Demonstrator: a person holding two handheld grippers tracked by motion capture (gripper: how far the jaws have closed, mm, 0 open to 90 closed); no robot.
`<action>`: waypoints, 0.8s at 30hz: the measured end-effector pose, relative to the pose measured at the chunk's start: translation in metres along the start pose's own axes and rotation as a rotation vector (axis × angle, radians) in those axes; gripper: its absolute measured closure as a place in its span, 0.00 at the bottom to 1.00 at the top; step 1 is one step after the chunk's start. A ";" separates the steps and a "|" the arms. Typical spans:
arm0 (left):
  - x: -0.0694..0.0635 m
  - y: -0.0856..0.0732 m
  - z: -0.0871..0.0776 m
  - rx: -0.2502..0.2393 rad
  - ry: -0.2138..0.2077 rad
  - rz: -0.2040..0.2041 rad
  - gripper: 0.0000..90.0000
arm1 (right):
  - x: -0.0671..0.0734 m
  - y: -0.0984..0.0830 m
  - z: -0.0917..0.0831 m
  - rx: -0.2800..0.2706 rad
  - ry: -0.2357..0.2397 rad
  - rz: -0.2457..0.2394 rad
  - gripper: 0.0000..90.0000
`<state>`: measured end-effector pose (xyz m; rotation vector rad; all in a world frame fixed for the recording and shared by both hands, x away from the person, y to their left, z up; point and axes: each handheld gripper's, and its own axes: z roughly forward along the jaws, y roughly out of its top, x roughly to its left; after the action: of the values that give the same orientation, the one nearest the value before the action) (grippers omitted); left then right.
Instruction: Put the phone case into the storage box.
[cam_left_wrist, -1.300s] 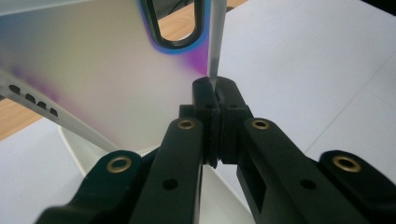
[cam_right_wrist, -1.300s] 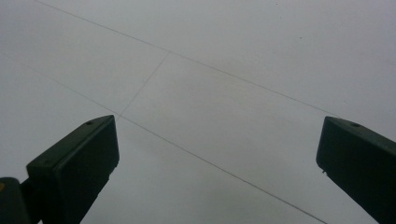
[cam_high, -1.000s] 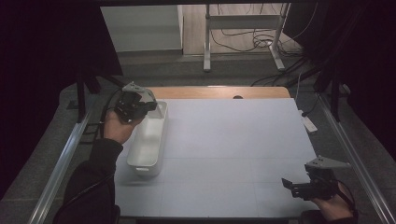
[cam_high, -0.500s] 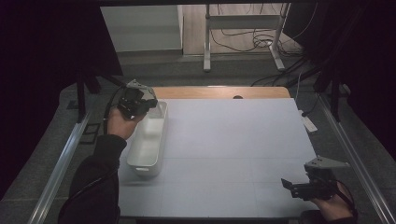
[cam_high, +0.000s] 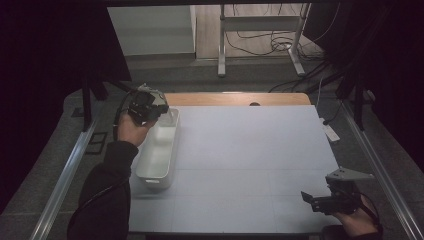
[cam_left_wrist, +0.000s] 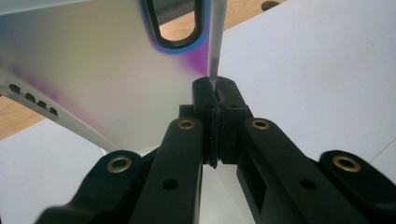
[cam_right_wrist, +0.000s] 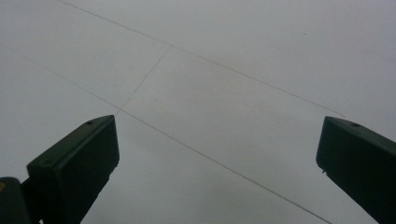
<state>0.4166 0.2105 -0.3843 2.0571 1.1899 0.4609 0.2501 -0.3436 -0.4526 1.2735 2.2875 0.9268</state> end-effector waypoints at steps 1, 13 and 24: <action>0.000 0.000 0.001 0.001 -0.001 -0.002 0.98 | 0.000 0.000 0.000 0.000 0.000 0.000 0.00; 0.004 -0.004 0.015 0.024 0.008 -0.026 0.98 | 0.000 0.000 0.000 0.008 -0.003 -0.002 0.00; 0.005 -0.007 0.025 0.035 0.014 -0.035 0.98 | 0.001 0.000 0.001 0.014 0.004 -0.009 0.00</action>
<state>0.4301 0.2067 -0.4070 2.0626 1.2485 0.4415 0.2508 -0.3426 -0.4532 1.2670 2.3049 0.9120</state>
